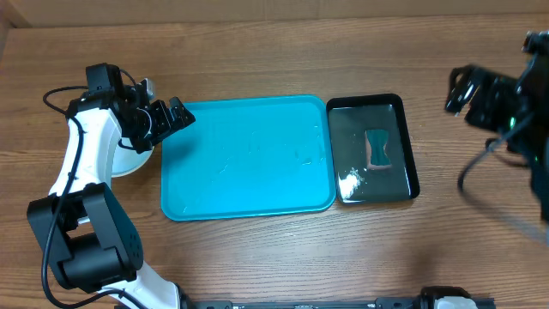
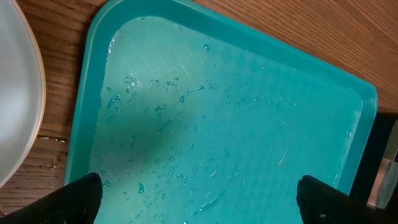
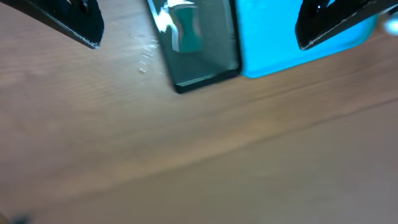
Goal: Clean dirty plates on tray and stack at the side
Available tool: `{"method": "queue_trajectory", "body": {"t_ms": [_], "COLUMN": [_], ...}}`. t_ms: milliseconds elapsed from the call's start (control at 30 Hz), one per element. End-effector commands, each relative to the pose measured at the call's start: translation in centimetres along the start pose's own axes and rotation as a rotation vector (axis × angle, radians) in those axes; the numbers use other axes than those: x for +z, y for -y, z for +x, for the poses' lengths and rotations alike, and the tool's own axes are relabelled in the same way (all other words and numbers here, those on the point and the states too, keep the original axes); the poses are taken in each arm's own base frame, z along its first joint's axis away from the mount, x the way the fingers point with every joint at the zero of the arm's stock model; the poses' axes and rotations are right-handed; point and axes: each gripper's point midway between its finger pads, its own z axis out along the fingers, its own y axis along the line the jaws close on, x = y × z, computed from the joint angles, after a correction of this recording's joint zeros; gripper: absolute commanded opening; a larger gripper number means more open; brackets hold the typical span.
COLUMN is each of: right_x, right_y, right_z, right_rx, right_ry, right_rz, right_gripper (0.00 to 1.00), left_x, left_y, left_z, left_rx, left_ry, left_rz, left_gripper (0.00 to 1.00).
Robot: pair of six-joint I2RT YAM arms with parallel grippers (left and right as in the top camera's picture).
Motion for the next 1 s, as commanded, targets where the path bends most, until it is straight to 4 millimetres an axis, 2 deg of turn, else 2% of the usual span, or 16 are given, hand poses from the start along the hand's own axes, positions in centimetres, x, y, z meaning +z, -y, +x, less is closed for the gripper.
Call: {"method": "queue_trajectory", "body": {"t_ms": [0, 100, 200, 300, 400, 533, 733, 967], "right_x": [-4.3, -8.0, -11.3, -13.9, -15.6, -16.8, -17.6, -15.9], "right_y": [-2.9, -4.1, -4.2, -3.9, -3.3, -2.3, -2.5, -2.3], "right_z": [-0.1, 0.2, 0.4, 0.7, 1.1, 1.0, 0.6, 2.8], "right_rx": [-0.048, -0.076, -0.083, -0.082, -0.091, -0.077, -0.090, -0.118], "right_ry": [0.086, 0.154, 0.227, 0.286, 0.322, 0.383, 0.575, 0.802], "right_rz": [-0.108, -0.182, -0.223, -0.244, -0.244, -0.207, -0.269, -0.351], "right_gripper": [1.00, 1.00, 1.00, 1.00, 1.00, 1.00, 1.00, 1.00], "left_x": [0.1, 0.1, 0.1, 0.1, 0.1, 0.1, 0.1, 0.1], "left_y": [0.3, 0.3, 0.3, 0.3, 0.3, 0.3, 0.3, 0.3], "left_z": [0.2, 0.2, 0.2, 0.2, 0.2, 0.2, 0.2, 0.2], "left_rx": [0.021, 0.021, 0.021, 0.021, 0.021, 0.021, 0.021, 0.021], "left_ry": [-0.005, -0.005, -0.005, -0.005, -0.005, -0.005, -0.005, -0.005], "left_rz": [0.019, 0.019, 0.019, 0.019, 0.019, 0.019, 0.019, 0.019], "left_gripper": [1.00, 1.00, 1.00, 1.00, 1.00, 1.00, 1.00, 1.00]}}
